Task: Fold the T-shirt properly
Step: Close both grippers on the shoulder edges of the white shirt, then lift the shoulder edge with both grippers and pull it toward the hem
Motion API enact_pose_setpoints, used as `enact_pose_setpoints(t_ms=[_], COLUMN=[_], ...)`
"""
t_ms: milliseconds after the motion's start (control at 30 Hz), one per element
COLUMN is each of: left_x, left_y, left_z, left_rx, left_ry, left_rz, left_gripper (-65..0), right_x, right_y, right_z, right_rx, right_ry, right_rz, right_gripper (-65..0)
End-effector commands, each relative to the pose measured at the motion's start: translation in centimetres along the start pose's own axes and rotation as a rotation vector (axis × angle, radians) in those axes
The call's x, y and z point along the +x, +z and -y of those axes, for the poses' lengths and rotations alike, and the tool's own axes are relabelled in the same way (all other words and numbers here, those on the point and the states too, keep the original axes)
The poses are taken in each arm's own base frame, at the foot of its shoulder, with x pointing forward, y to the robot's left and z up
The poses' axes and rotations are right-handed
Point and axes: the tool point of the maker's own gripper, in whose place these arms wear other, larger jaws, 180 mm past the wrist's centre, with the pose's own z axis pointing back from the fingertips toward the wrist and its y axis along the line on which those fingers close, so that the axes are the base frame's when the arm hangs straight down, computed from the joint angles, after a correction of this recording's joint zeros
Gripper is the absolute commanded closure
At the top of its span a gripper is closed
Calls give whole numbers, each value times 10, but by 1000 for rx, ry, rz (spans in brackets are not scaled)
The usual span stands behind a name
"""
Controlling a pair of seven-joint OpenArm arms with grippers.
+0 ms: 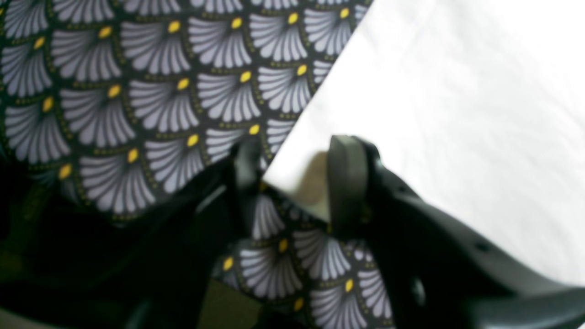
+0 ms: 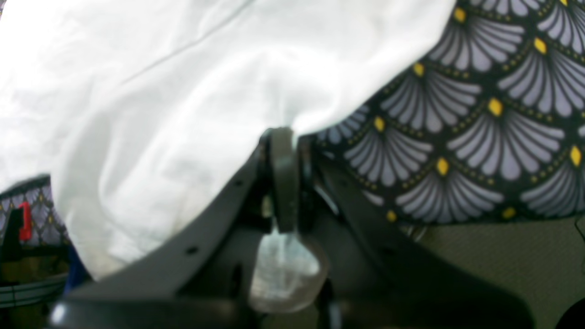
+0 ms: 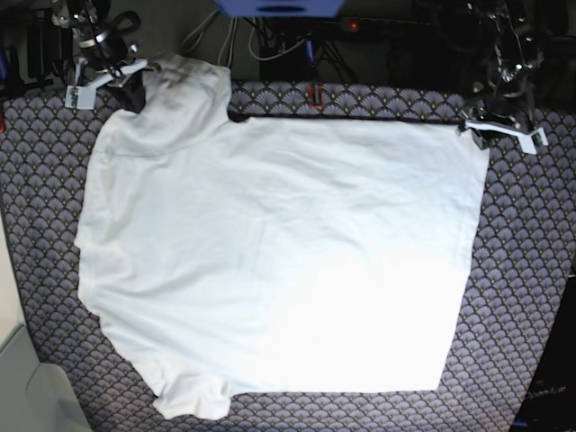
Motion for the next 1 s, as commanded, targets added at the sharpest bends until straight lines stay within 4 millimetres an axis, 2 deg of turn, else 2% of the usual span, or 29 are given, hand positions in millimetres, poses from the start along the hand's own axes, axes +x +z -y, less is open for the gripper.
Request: enact_pose_setpoints(t_ms=[0, 167, 233, 300, 400, 433, 567, 733, 967], left_x=[-15, -28, -31, -32, -32, -31, -27, -20, 0], left_y=[1, 4, 5, 5, 5, 5, 6, 16, 42], left_z=[0, 3, 6, 6, 5, 5, 5, 5, 4], left_rx=[1, -1, -5, -4, -2, -3, -3, -6, -17], left_ry=[8, 27, 35, 36, 33, 31, 24, -4, -77], left_rz=[-57, -79, -83, -86, -87, -86, -75, -53, 2], left_gripper=[-248, -246, -224, -163, -19, 0, -4, -6, -6], right_x=[-24, -23, -22, -22, -22, -22, -20, -5, 12], right_y=[5, 6, 6, 6, 6, 6, 7, 12, 29], right_z=[14, 16, 17, 17, 17, 17, 16, 8, -29], right_rx=[-54, -55, -55, -55, -55, -55, -51, -22, 111], right_ry=[18, 27, 30, 30, 30, 30, 34, 71, 123], right_rz=[-112, -113, -113, -113, -113, -113, -108, -81, -49], right_gripper=[0, 0, 0, 0, 0, 0, 0, 0, 0])
